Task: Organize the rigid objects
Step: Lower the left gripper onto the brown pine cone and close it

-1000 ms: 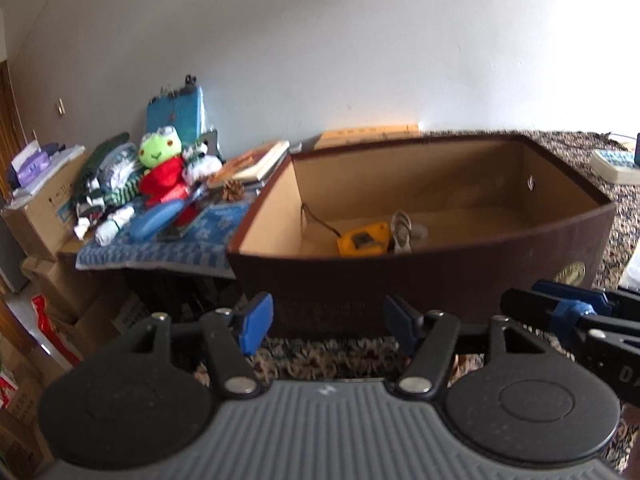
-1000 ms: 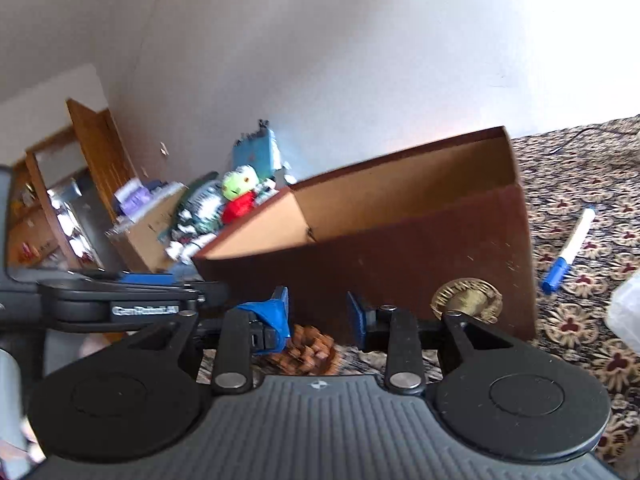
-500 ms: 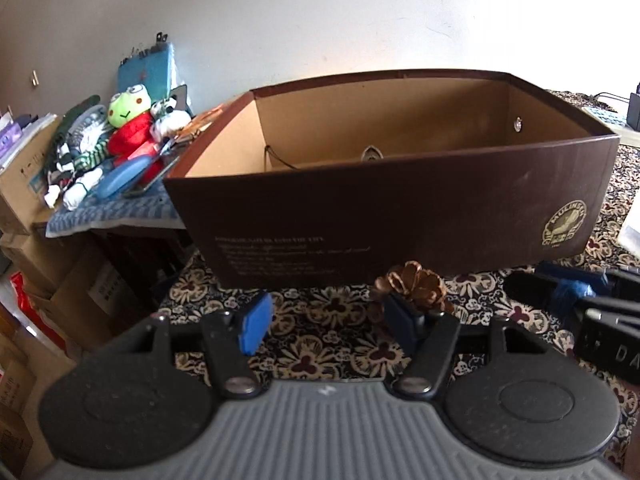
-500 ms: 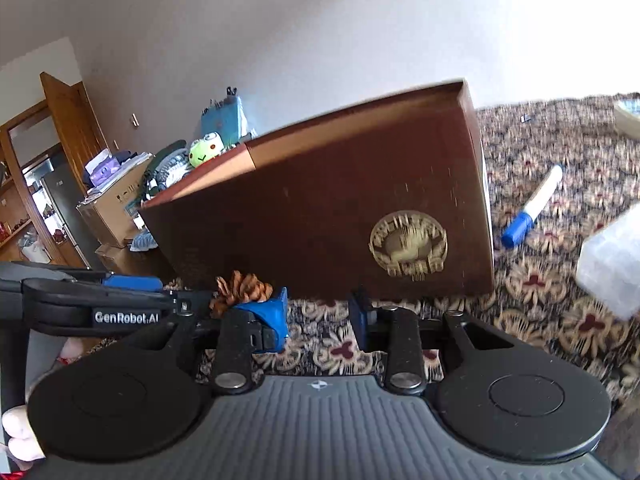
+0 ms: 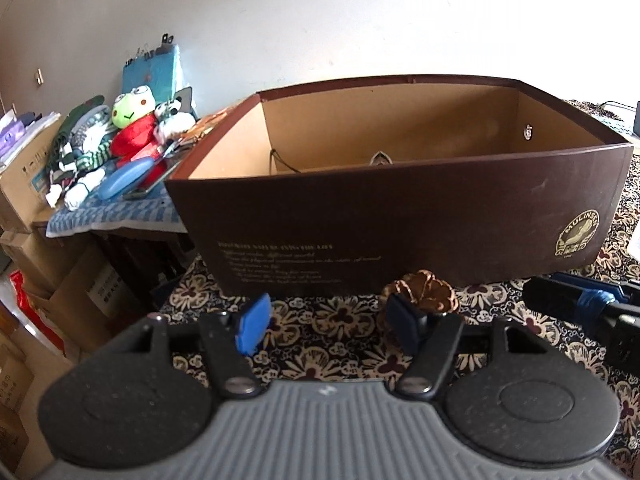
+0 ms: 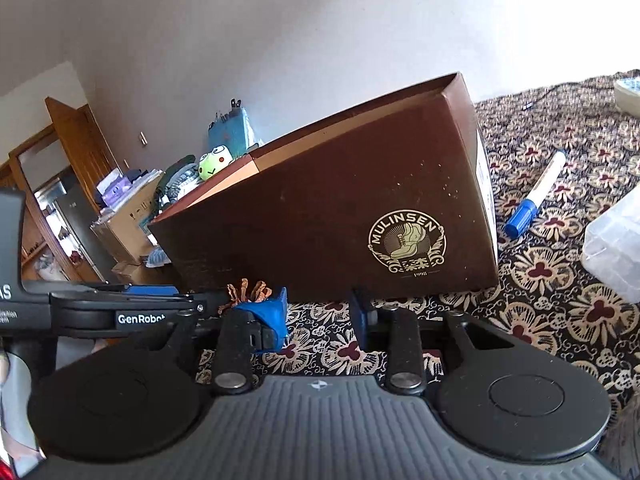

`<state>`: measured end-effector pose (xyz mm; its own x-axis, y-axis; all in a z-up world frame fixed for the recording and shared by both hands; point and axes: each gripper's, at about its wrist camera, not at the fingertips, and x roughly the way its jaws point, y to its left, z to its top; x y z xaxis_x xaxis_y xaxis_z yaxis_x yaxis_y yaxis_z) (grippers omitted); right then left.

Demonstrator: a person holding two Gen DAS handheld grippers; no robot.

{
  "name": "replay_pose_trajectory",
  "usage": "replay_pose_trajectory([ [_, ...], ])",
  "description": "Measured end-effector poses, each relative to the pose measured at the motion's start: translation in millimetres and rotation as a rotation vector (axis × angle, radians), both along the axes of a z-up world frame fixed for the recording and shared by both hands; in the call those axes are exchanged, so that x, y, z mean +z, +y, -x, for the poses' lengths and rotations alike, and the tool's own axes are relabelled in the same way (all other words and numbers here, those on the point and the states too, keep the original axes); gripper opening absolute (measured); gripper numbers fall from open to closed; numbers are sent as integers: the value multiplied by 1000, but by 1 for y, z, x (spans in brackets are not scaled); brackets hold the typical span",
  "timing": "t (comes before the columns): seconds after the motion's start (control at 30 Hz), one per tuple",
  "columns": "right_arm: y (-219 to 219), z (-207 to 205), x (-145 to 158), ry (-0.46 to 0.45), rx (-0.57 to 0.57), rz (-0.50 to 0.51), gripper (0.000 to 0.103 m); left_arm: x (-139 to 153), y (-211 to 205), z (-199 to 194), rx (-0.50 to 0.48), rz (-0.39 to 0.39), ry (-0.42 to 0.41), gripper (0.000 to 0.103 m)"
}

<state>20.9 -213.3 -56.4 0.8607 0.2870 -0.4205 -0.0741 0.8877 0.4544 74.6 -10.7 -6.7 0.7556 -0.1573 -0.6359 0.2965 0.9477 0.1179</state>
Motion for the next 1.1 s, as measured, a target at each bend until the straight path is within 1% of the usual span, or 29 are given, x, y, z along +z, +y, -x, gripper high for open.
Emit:
replay_pose_trajectory([
  [0.13,-2,-2,-1,11,-8,-30,17,-1,3,-2,-5,16,-3,71],
  [0.3,3,-1,1,0,7,-4,17,-5,7,-3,-18,33,-24,73],
  [0.4,5,-1,1,-3,11,6,18,-7,14,-5,-35,67,-25,73],
  [0.5,3,-3,0,10,7,-10,18,-9,17,-6,-63,100,-25,74],
  [0.57,1,-5,-1,22,2,-26,18,-10,19,-6,-85,121,-40,75],
  [0.63,-1,-6,-2,31,1,-41,18,-12,20,-4,-119,146,-61,78],
  [0.7,-3,-8,-3,38,2,-51,18,-14,21,-3,-143,166,-72,85],
  [0.83,-5,-10,-4,51,0,-65,18,-15,21,-7,-153,160,-82,85],
  [1.03,-7,-14,-5,72,2,-80,18,-14,19,-18,-146,154,-71,85],
  [1.1,-8,-14,-6,76,2,-85,18,-15,19,-20,-150,162,-65,87],
])
